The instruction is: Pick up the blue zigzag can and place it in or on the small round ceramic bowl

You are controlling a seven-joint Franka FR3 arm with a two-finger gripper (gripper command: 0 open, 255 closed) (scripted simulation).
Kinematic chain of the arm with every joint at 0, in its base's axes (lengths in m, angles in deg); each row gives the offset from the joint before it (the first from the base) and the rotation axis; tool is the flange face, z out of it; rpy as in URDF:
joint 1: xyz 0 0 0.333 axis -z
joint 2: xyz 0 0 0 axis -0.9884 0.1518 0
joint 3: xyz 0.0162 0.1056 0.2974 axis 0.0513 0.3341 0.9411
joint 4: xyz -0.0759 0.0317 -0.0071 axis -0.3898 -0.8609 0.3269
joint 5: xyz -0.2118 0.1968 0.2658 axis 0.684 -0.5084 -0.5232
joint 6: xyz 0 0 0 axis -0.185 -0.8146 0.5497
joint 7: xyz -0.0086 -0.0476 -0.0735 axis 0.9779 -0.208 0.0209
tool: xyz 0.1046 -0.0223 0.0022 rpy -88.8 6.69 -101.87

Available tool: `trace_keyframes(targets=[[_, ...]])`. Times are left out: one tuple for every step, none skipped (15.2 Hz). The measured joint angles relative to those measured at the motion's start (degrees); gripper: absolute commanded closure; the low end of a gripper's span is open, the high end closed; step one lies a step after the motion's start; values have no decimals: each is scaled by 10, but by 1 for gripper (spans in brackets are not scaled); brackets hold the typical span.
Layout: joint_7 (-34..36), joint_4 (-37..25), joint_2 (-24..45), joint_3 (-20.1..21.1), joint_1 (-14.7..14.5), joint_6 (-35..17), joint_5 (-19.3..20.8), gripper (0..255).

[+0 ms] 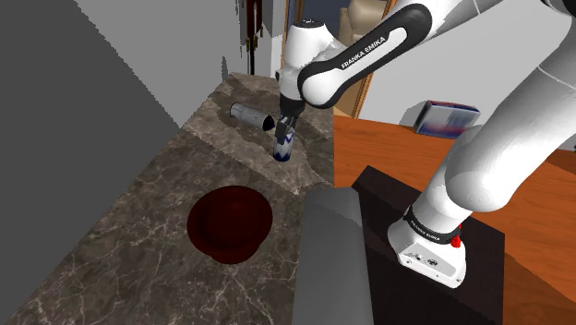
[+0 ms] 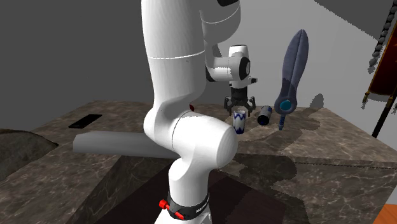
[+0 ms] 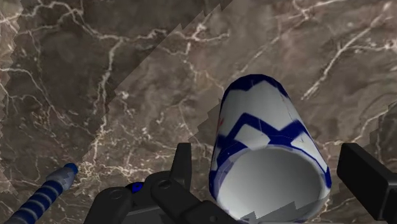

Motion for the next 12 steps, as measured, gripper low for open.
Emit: trace_keyframes(targets=[[0, 0, 0, 0, 0, 0, 0, 0], [0, 0, 0, 0, 0, 0, 0, 255], [0, 0, 0, 0, 0, 0, 0, 255], [0, -1, -1, 0, 0, -1, 0, 255], [0, -1, -1, 0, 0, -1, 0, 255], [0, -1, -1, 0, 0, -1, 0, 255], [1, -1, -1, 0, 0, -1, 0, 255], [1, -1, -1, 0, 0, -1, 0, 255], [0, -1, -1, 0, 0, -2, 0, 255], [0, -1, -1, 0, 0, -2, 0, 255], [0, 0, -1, 0, 0, -2, 0, 255], [0, -1, -1, 0, 0, -1, 0, 255]])
